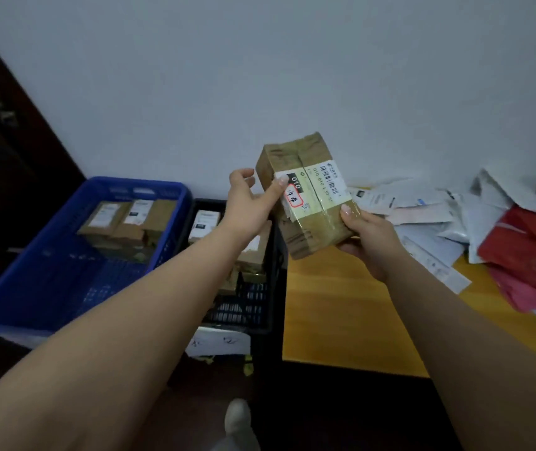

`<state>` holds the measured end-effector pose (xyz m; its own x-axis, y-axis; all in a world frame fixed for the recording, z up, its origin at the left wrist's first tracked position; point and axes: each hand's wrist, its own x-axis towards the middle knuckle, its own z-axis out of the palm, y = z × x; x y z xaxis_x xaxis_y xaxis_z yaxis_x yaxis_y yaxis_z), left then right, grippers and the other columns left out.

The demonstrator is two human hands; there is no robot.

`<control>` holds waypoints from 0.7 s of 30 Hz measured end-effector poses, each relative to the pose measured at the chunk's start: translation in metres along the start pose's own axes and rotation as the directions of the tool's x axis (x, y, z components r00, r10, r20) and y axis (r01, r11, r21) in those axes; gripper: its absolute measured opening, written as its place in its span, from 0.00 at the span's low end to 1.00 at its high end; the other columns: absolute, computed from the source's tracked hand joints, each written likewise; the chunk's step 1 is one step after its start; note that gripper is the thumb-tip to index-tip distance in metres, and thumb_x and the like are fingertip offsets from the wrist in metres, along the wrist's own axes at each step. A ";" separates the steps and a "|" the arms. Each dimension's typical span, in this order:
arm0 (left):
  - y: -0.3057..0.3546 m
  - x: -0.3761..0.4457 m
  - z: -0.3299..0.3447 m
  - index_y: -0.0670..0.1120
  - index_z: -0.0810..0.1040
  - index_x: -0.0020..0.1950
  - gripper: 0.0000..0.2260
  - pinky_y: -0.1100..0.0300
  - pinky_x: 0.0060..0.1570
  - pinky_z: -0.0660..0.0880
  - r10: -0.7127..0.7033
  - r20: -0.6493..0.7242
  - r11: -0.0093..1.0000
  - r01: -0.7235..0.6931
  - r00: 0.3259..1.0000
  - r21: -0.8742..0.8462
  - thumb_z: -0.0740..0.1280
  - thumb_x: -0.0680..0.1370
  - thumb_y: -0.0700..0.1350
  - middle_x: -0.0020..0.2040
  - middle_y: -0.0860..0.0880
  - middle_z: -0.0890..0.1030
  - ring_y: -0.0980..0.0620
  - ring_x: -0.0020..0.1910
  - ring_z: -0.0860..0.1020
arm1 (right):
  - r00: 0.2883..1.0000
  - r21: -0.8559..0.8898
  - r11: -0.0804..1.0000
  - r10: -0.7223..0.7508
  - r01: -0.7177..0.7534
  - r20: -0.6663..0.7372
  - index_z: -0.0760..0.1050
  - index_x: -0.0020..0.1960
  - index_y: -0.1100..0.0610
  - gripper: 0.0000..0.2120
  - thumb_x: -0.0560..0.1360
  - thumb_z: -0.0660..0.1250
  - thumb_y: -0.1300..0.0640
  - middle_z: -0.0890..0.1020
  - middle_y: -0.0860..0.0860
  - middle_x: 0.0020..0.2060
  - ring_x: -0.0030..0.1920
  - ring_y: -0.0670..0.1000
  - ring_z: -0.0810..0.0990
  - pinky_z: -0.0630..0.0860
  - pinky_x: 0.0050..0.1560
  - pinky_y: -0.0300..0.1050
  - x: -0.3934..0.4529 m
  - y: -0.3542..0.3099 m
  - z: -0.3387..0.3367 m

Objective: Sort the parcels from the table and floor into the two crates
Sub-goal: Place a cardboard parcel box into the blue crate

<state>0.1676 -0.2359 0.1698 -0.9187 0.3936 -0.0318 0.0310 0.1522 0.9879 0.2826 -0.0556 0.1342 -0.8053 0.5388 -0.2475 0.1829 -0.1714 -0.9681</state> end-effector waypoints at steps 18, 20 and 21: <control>-0.135 0.082 -0.315 0.55 0.66 0.66 0.27 0.62 0.38 0.78 -0.296 0.107 0.955 0.292 0.949 0.051 0.71 0.72 0.60 0.57 0.56 0.76 0.57 0.52 0.78 | 0.982 -0.069 0.982 0.181 -0.177 0.060 0.78 0.59 0.53 0.14 0.77 0.68 0.48 0.81 0.51 0.51 0.51 0.53 0.80 0.81 0.53 0.54 0.083 0.055 0.380; -0.150 0.100 -0.360 0.59 0.67 0.60 0.18 0.64 0.34 0.78 -0.327 0.077 0.944 0.322 0.942 0.065 0.69 0.75 0.58 0.53 0.59 0.75 0.59 0.49 0.77 | 0.968 -0.102 0.968 0.237 -0.228 0.085 0.76 0.59 0.53 0.15 0.77 0.67 0.46 0.79 0.50 0.50 0.49 0.51 0.78 0.81 0.50 0.54 0.088 0.071 0.430; -0.157 0.109 -0.379 0.59 0.66 0.61 0.17 0.62 0.34 0.77 -0.355 0.068 0.934 0.350 0.932 0.076 0.68 0.76 0.57 0.52 0.59 0.74 0.58 0.49 0.76 | 0.958 -0.123 0.959 0.270 -0.257 0.102 0.75 0.58 0.53 0.15 0.77 0.67 0.45 0.78 0.50 0.50 0.50 0.51 0.78 0.81 0.50 0.54 0.090 0.079 0.450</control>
<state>-0.0862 -0.5605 0.0690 -0.8405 0.3749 -0.3911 -0.2629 0.3490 0.8995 -0.0291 -0.3914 0.0529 -0.7794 0.3853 -0.4941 0.4513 -0.2017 -0.8693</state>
